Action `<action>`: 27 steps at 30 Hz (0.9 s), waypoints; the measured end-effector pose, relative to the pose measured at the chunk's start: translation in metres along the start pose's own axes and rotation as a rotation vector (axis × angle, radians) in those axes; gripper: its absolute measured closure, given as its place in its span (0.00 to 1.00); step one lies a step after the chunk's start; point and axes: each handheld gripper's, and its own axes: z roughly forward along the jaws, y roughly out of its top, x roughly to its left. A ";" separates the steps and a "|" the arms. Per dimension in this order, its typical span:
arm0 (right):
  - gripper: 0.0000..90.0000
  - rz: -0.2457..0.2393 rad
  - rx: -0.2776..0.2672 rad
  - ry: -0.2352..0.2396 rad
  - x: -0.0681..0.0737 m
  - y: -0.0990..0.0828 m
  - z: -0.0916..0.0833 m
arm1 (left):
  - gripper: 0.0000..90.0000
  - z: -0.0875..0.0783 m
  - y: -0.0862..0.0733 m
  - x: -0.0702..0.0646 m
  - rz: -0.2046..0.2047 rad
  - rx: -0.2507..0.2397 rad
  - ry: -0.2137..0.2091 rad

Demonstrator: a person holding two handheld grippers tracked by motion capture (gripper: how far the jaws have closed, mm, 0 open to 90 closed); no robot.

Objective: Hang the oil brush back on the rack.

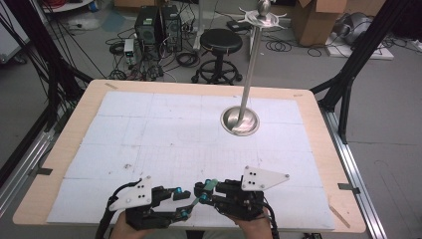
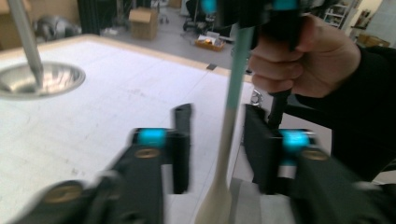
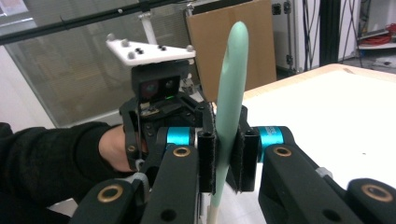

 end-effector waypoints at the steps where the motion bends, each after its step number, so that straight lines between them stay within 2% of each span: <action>1: 0.92 -0.002 0.002 -0.002 0.000 0.000 0.000 | 0.55 -0.002 0.001 0.002 -0.003 -0.001 -0.010; 4: 0.92 -0.004 0.015 0.008 -0.001 0.000 -0.001 | 0.52 -0.004 0.001 0.003 -0.011 -0.005 -0.043; 7: 0.92 -0.013 0.029 0.042 0.000 0.002 0.001 | 0.49 -0.003 0.001 0.004 -0.023 0.005 -0.081; 12: 0.92 -0.039 0.048 0.125 0.003 0.004 0.006 | 0.51 0.004 -0.001 0.000 -0.033 0.037 -0.159; 16: 0.92 -0.045 0.045 0.160 0.004 0.005 0.006 | 0.58 0.010 -0.003 -0.004 -0.025 0.064 -0.219; 20: 0.92 -0.047 0.043 0.202 0.004 0.006 0.006 | 0.72 0.011 -0.003 -0.006 -0.011 0.064 -0.238; 27: 0.92 -0.047 0.046 0.220 0.004 0.007 0.006 | 0.92 0.009 -0.004 -0.009 0.032 0.044 -0.220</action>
